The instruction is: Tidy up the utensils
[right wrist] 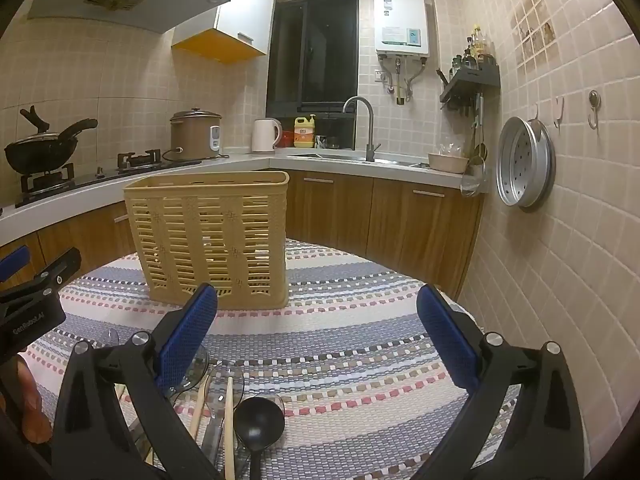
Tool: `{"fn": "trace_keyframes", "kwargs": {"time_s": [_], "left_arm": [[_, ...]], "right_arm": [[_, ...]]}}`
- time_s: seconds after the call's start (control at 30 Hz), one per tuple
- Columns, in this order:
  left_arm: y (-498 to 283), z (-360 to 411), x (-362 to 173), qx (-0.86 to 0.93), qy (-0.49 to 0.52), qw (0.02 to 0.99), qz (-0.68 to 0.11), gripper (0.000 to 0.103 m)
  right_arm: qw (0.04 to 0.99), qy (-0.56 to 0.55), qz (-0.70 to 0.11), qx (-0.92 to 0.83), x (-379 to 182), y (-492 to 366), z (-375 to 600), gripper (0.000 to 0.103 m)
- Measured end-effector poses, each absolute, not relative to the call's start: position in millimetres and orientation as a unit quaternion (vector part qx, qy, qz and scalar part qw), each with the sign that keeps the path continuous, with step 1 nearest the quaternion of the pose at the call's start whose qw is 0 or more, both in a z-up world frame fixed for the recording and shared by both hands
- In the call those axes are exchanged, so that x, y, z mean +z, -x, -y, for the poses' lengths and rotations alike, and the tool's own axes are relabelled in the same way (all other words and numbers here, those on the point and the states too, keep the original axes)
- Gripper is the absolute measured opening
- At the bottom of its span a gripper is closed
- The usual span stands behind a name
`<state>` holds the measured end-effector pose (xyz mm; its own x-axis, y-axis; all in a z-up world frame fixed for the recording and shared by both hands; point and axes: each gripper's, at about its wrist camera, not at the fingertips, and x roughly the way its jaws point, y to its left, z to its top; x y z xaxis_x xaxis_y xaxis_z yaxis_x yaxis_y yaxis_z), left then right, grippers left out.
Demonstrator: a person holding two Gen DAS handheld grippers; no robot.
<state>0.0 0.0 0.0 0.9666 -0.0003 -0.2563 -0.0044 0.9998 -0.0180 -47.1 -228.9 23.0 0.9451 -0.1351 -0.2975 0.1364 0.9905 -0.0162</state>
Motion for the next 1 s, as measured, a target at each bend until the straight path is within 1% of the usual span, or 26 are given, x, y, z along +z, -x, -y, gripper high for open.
{"fn": "trace_keyframes", "kwargs": {"time_s": [1.0], "left_arm": [[-4.3,3.5,-1.8,-0.001,0.007,0.991,-0.136,0.096]], "right_arm": [[0.987,0.008,-0.148,-0.066,23.7,48.4,222.1,0.095]]}}
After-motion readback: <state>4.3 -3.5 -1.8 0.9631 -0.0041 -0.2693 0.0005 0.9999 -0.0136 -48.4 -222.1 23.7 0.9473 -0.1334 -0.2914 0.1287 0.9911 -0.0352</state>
